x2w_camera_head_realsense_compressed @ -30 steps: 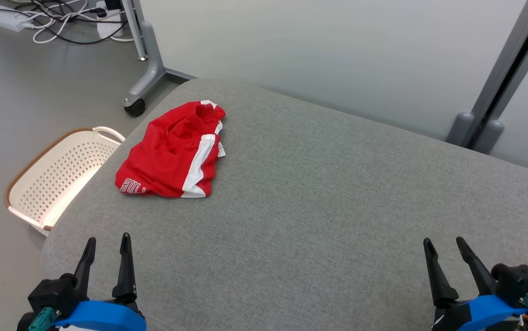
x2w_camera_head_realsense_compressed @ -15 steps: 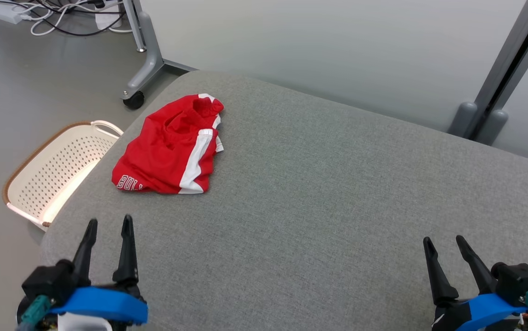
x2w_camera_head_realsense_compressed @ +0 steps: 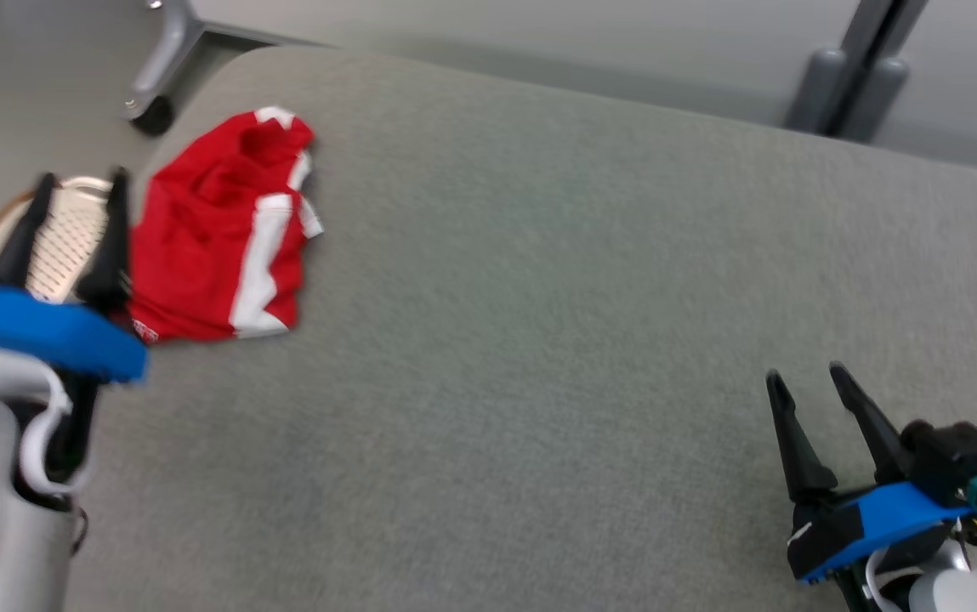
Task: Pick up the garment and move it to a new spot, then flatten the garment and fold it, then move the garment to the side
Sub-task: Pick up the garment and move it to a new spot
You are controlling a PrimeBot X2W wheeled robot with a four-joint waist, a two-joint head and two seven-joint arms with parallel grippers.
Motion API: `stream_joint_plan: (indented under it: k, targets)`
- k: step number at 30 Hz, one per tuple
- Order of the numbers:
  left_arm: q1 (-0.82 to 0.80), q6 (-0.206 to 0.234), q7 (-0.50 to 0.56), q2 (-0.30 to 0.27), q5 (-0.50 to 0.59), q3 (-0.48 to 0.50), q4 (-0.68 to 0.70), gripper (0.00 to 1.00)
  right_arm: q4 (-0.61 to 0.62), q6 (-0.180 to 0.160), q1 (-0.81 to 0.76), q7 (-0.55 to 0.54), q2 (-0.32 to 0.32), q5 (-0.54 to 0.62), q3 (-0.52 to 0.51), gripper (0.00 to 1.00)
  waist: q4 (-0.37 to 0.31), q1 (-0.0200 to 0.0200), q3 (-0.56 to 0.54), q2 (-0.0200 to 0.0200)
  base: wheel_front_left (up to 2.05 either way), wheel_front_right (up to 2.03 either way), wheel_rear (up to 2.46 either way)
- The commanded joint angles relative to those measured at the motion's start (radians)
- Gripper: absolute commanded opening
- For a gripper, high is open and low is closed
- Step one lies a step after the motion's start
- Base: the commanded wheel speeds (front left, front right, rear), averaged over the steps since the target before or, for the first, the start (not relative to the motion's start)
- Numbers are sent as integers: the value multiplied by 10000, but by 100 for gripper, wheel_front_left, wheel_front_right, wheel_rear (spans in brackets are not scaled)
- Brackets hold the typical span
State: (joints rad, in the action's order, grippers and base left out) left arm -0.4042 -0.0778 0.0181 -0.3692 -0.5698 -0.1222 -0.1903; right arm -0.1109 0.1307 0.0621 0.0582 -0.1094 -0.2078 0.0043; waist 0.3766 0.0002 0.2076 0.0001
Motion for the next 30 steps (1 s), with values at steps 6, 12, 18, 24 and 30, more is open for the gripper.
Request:
stream_joint_plan:
  k: [6,12,18,24,30]
  targets:
    - [-1691,-44,1225,-931,-798,745,-1741,100,408,2,878,-208,-295,56,570,100,-1150,-2,1318,-1,0,0,0]
    - [-2429,194,2550,-1776,-1285,1233,-2861,100,774,3,1361,-298,-465,74,820,100,-2184,-2,2522,-1,0,0,0]
    - [-2570,966,4160,-2013,-1733,1398,-3936,100,1236,3,1540,-342,-568,172,848,100,-2895,-2,3325,-1,0,0,0]
    - [-2096,1855,5970,-1310,-2454,1451,-5185,100,1488,3,1449,-282,-567,175,864,100,-3315,-2,3516,-1,0,0,0]
    - [-1713,1816,6737,-1445,-2596,1318,-4866,0,1299,3,1140,-193,-413,137,694,100,-3305,-2,2902,-1,0,0,0]
